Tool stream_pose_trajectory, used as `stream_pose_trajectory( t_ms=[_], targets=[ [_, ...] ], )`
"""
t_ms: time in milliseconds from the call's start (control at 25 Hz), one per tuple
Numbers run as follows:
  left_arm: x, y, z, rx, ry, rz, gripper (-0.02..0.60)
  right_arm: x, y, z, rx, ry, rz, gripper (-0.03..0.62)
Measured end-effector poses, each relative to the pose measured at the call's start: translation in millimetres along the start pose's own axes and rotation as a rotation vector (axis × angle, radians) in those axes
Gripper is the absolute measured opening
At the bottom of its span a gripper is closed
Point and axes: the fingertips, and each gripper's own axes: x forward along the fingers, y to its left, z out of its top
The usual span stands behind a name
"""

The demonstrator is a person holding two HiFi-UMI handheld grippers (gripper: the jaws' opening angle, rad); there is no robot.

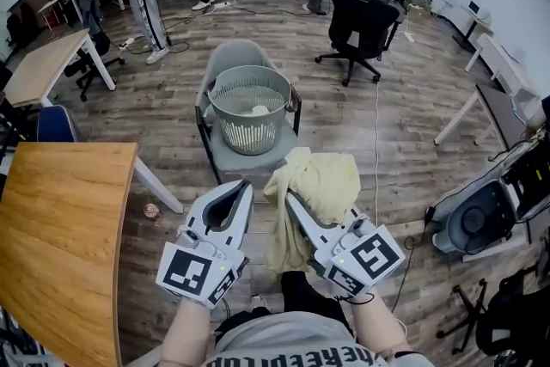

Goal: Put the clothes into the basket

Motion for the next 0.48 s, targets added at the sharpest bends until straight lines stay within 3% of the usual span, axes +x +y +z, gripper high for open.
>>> stream_pose_trajectory(
  t_ms=[480],
  targets=[
    [108, 34, 3, 0.023, 0.007, 0.086, 0.014, 59, -101, 20, -0.017, -0.005, 0.12, 0.058]
  ],
)
